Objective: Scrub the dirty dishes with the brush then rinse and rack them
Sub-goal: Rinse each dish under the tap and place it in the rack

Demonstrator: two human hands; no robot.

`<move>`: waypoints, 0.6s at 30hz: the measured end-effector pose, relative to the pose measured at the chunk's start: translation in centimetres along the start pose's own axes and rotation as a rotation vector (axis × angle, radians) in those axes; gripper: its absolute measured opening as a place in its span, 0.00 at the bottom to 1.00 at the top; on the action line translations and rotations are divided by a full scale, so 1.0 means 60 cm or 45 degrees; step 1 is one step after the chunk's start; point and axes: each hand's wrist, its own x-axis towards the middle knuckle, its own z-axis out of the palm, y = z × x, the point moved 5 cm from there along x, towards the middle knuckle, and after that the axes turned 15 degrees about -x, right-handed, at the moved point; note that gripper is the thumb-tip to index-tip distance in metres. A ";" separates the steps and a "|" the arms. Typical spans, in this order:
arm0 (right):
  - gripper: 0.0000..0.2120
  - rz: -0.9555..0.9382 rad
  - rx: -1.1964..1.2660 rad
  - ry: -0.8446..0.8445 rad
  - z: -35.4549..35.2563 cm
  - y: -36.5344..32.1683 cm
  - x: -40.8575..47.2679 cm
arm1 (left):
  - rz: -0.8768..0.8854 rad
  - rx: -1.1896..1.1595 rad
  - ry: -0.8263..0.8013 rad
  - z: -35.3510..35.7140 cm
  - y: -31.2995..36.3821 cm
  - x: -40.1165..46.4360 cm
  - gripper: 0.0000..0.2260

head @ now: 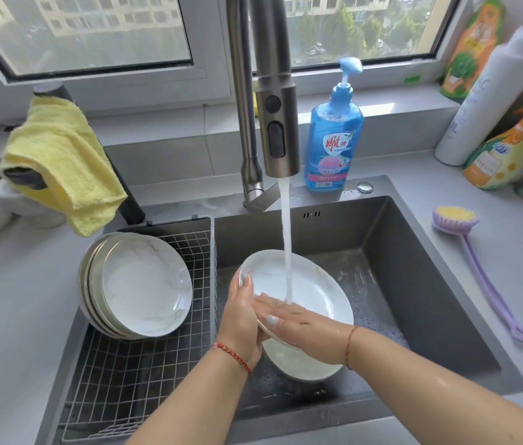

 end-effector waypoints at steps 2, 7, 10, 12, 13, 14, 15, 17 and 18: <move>0.25 -0.020 -0.147 0.055 -0.005 -0.004 0.013 | 0.011 0.006 -0.048 0.004 -0.001 -0.006 0.18; 0.25 0.245 -0.334 0.139 -0.039 0.044 0.031 | 0.079 0.079 -0.161 0.009 -0.010 -0.018 0.17; 0.28 0.413 -0.673 0.053 -0.040 0.099 0.027 | 0.123 0.052 -0.103 -0.002 -0.006 -0.013 0.16; 0.29 0.463 -0.782 -0.024 -0.033 0.115 0.012 | 0.169 0.058 -0.067 -0.012 0.001 -0.006 0.16; 0.29 0.486 -0.795 -0.071 -0.029 0.116 0.002 | 0.192 0.071 -0.047 -0.016 0.006 -0.004 0.17; 0.29 0.489 -0.777 -0.109 -0.024 0.111 -0.010 | 0.214 0.087 -0.032 -0.020 0.010 -0.002 0.18; 0.28 0.467 -0.766 -0.152 -0.018 0.098 -0.022 | 0.231 0.105 -0.019 -0.023 0.013 0.001 0.18; 0.22 0.405 -0.669 -0.205 -0.003 0.069 -0.040 | 0.256 0.143 0.005 -0.027 0.017 0.004 0.17; 0.21 0.348 -0.589 -0.241 0.005 0.051 -0.048 | 0.264 0.156 0.008 -0.027 0.017 0.005 0.17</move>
